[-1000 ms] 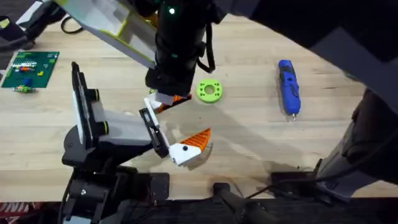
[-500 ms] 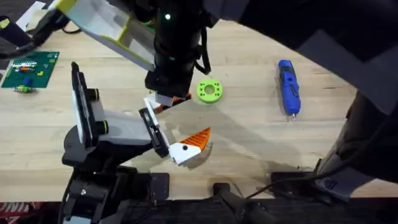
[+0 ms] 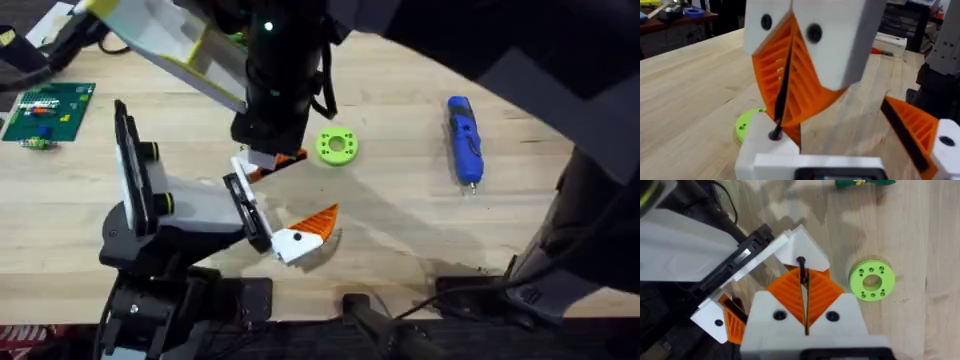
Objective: Pick up the gripper from the table and insert it into the empty holder that is missing its gripper. Then pick up a screw, insert it into the mounting hole, and use the screwdriver to tighten it. Finally, clean up the table by picking up the vegetable and placing it into the bucket.
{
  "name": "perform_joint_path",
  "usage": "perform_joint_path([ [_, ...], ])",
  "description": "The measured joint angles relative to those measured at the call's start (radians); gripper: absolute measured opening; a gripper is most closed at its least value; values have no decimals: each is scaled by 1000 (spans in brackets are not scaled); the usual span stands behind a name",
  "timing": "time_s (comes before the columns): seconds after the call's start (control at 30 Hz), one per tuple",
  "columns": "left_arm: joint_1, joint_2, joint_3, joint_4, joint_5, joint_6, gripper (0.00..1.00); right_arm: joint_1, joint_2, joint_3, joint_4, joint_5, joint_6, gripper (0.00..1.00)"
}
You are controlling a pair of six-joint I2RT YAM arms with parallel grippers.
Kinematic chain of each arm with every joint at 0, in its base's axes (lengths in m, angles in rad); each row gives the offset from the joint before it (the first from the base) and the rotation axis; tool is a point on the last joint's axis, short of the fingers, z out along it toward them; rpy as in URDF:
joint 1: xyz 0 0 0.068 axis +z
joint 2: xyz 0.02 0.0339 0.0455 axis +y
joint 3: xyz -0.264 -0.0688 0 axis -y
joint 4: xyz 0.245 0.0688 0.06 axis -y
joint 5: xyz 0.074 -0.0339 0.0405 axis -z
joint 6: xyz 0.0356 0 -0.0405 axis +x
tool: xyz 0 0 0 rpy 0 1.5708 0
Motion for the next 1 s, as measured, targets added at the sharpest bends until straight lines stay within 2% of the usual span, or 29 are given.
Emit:
perform_joint_path([
  [1.0, 1, 0, 0, 0, 1, 0, 986, 0, 0, 28, 34, -5, 11, 4],
])
